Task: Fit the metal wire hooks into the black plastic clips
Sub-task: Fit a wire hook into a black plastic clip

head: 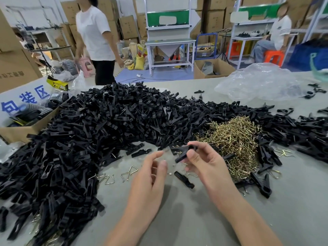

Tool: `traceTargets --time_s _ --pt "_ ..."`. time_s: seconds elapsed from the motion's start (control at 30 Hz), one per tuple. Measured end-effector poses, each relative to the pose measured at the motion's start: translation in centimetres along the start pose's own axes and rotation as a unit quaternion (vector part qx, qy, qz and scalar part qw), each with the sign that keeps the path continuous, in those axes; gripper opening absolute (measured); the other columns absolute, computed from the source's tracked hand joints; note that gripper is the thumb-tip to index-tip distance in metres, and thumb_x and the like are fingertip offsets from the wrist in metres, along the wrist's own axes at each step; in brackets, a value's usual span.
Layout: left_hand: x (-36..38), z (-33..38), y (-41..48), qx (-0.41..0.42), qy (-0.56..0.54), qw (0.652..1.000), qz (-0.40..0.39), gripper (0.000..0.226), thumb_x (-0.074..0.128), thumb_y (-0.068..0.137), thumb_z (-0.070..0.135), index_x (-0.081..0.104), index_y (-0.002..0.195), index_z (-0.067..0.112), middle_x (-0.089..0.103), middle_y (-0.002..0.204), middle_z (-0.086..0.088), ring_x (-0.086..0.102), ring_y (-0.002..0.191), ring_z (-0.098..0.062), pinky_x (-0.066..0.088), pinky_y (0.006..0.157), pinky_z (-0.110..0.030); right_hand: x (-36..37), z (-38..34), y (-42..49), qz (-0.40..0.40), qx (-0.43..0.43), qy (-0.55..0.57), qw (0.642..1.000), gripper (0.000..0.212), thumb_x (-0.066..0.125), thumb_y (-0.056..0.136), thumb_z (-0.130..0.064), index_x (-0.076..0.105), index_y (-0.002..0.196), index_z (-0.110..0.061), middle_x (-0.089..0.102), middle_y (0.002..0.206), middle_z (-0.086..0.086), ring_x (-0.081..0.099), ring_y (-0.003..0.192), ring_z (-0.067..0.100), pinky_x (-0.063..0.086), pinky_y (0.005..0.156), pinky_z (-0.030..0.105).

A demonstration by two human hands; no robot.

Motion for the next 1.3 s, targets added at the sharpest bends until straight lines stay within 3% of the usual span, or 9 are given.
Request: traceTargets --time_s 0.07,0.23,0.47,0.63,0.8,0.87,1.07,1.17,1.3 --pt "0.5 -0.4 -0.1 0.015 0.070 0.997 -0.034 0.027 0.046 0.098 0.048 0.054 0.123 0.042 0.063 0.093 0.023 0.059 0.076 -0.001 0.041 0.068 -0.014 -1.0 -0.4 0.3 0.050 -0.012 0.036 0.998 0.031 0.070 0.076 -0.018 0.067 0.106 -0.011 0.076 0.089 0.002 0.072 0.075 0.015 0.059 0.064 0.022" --pt "1.4 -0.5 -0.4 0.100 0.196 0.973 -0.071 0.024 0.049 0.100 0.040 0.056 0.123 0.037 0.056 0.100 0.025 0.050 0.102 0.004 0.038 0.088 -0.014 -1.8 -0.8 0.6 0.097 -0.030 0.104 0.989 0.028 0.067 0.077 -0.018 0.066 0.104 -0.011 0.072 0.081 0.001 0.071 0.070 0.012 0.058 0.062 0.020" --pt "3.1 1.2 2.6 0.073 0.265 0.956 -0.100 0.031 0.045 0.102 0.046 0.054 0.129 0.035 0.057 0.116 0.014 0.059 0.101 -0.010 0.048 0.088 -0.031 -1.5 -0.6 0.6 0.091 -0.017 0.117 0.989 0.030 0.064 0.080 -0.024 0.064 0.107 -0.010 0.071 0.079 0.002 0.068 0.065 0.012 0.058 0.060 0.021" --pt "5.8 2.9 5.2 0.078 0.391 0.893 -0.209 0.029 0.052 0.099 0.042 0.052 0.123 0.025 0.052 0.115 -0.001 0.055 0.112 -0.025 0.045 0.083 -0.035 -1.6 -0.6 0.7 0.110 -0.010 0.129 0.986 0.032 0.063 0.080 -0.026 0.064 0.107 -0.010 0.072 0.081 0.005 0.069 0.062 0.013 0.058 0.058 0.020" --pt "7.0 4.0 4.7 0.144 0.513 0.820 -0.209 0.017 0.048 0.101 0.022 0.050 0.116 0.015 0.062 0.116 -0.006 0.063 0.107 -0.030 0.039 0.070 -0.035 -2.1 -0.7 0.7 0.120 -0.017 0.130 0.984 0.031 0.064 0.079 -0.027 0.064 0.106 -0.011 0.074 0.084 0.004 0.069 0.063 0.013 0.058 0.058 0.021" --pt "6.6 3.8 4.1 0.162 0.494 0.833 -0.189 0.014 0.046 0.101 0.025 0.051 0.112 0.019 0.061 0.114 -0.002 0.062 0.106 -0.026 0.040 0.070 -0.036 -2.2 -0.8 0.6 0.119 -0.017 0.129 0.984 0.032 0.065 0.080 -0.029 0.064 0.106 -0.011 0.074 0.083 0.003 0.070 0.065 0.013 0.058 0.059 0.021" --pt "2.5 1.7 3.5 0.032 0.162 0.983 -0.077 0.016 0.061 0.094 0.028 0.054 0.080 0.028 0.062 0.083 0.010 0.060 0.075 -0.005 0.044 0.068 -0.021 -2.0 -0.6 0.8 0.105 -0.011 0.141 0.984 0.031 0.067 0.080 -0.026 0.065 0.106 -0.010 0.073 0.084 0.005 0.070 0.065 0.016 0.058 0.058 0.024" --pt "1.2 0.6 2.6 0.006 0.056 0.998 -0.012 0.015 0.064 0.094 0.023 0.060 0.080 0.026 0.067 0.078 0.014 0.060 0.071 -0.003 0.042 0.065 -0.013 -1.4 -0.3 0.7 0.076 -0.005 0.125 0.989 0.030 0.068 0.080 -0.023 0.066 0.107 -0.009 0.072 0.087 0.008 0.070 0.071 0.019 0.059 0.062 0.026" --pt "0.9 0.1 2.3 -0.001 -0.011 1.000 -0.014 0.015 0.064 0.097 0.018 0.062 0.082 0.022 0.064 0.071 0.010 0.055 0.064 -0.001 0.042 0.062 -0.012 -1.2 0.0 0.8 0.053 0.009 0.100 0.994 0.031 0.067 0.082 -0.021 0.066 0.111 -0.008 0.071 0.098 0.014 0.070 0.084 0.027 0.060 0.070 0.030"
Point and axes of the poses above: each hand's wrist, its own y-axis towards the middle knuckle, its own x-axis out of the palm, z = x × y, the point moved 4 cm from there along y, towards the middle knuckle
